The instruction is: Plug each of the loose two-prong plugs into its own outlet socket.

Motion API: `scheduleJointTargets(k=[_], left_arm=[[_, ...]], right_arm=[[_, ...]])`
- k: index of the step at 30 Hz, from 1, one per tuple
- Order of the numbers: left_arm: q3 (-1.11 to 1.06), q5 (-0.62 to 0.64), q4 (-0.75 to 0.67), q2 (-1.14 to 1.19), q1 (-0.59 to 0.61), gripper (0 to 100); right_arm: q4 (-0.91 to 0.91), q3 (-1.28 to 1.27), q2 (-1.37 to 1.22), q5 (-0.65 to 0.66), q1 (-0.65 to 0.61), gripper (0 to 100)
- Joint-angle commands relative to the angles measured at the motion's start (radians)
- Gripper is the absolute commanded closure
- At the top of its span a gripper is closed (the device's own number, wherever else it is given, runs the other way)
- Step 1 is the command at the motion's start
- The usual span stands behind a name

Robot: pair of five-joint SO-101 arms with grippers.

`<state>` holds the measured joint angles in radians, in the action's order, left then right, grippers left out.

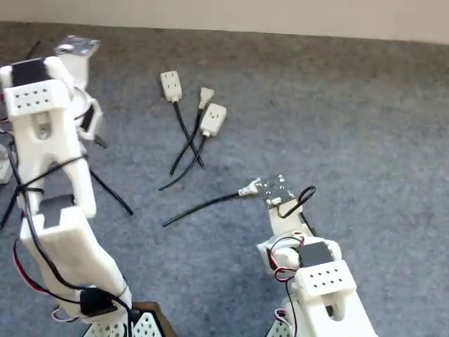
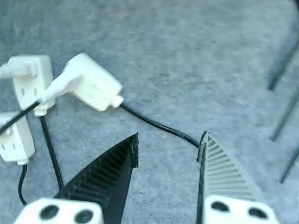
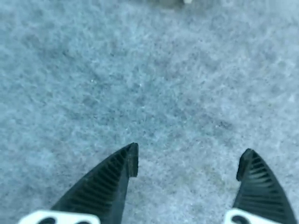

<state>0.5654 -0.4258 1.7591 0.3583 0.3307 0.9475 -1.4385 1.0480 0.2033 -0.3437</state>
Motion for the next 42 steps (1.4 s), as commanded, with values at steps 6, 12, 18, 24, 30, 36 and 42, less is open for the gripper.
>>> scheduleJointTargets(k=[6, 12, 18, 24, 30, 36, 42], left_arm=[[-0.071, 0.009, -0.043, -0.166, -0.372, 78], [-0.071, 0.034, -0.324, 0.015, -0.452, 78], [0.033, 0.118, -0.618, 0.255, -0.381, 78], [0.389, 0.315, -0.687, 0.565, -0.283, 78], [0.766, 0.41, -0.683, 0.854, -0.245, 78], [0.926, 0.411, -0.674, 0.998, -0.278, 78], [1.056, 0.442, -0.531, 0.981, -0.303, 78]], right_arm=[[-0.015, 0.007, 0.012, 0.003, 0.004, 67.7], [-0.016, 0.022, 0.013, 0.002, 0.128, 67.7], [-0.016, 0.025, 0.013, 0.002, 0.128, 67.7], [-0.013, 0.027, 0.013, 0.002, 0.128, 67.7], [-0.013, 0.03, 0.013, 0.002, 0.127, 67.7], [-0.013, 0.03, 0.013, 0.002, 0.127, 67.7], [-0.015, 0.03, 0.013, 0.005, 0.127, 67.7]])
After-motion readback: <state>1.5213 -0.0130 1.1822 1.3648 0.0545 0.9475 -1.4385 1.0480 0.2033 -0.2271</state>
